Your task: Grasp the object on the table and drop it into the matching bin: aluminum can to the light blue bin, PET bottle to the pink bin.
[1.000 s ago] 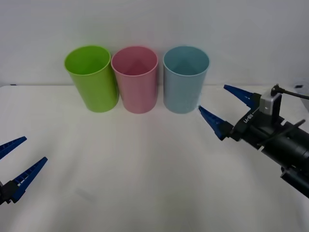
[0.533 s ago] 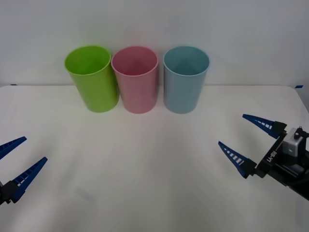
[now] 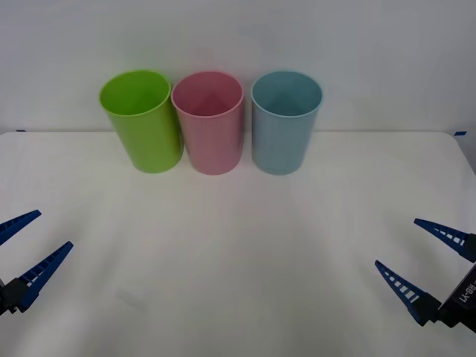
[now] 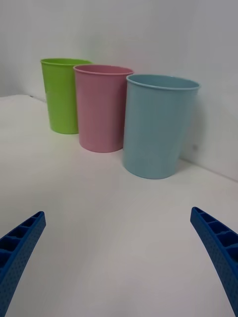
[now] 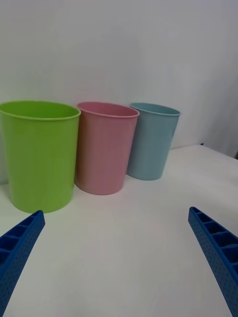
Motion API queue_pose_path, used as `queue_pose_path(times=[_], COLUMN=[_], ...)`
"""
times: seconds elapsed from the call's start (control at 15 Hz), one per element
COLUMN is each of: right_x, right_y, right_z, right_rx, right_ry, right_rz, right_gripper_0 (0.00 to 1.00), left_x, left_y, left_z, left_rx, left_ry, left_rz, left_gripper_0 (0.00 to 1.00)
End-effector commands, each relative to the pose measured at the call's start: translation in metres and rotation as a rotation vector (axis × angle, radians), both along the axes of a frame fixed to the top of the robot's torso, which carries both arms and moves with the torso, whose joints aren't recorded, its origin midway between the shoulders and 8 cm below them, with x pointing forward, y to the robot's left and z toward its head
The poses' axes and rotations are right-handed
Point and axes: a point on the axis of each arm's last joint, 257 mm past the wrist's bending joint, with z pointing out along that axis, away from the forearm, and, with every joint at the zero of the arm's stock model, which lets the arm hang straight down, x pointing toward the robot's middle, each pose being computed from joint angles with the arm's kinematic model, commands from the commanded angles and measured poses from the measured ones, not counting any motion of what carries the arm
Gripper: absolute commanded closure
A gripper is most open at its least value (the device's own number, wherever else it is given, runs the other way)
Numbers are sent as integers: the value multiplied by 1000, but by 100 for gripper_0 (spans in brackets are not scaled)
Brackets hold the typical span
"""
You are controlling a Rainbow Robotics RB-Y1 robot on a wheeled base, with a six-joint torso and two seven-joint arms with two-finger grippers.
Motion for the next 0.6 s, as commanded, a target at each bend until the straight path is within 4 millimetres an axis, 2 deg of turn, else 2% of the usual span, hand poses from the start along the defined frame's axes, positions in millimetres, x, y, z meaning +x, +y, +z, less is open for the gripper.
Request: queue_pose_path(times=[0.07,0.27,0.6], right_x=[-7,-15,-18], right_y=[-13,-13,-11], right_z=[-16,-26,-30], right_rx=[1,6,4], right_ry=[28,48,55], right_rz=[-12,-5,0], right_gripper_0=[0,0,0], left_x=[0,0,0], left_y=[0,0,0], left_z=[0,0,0], left_rx=[0,0,0], left_ry=[0,0,0], left_rz=[0,0,0], left_gripper_0=[0,0,0])
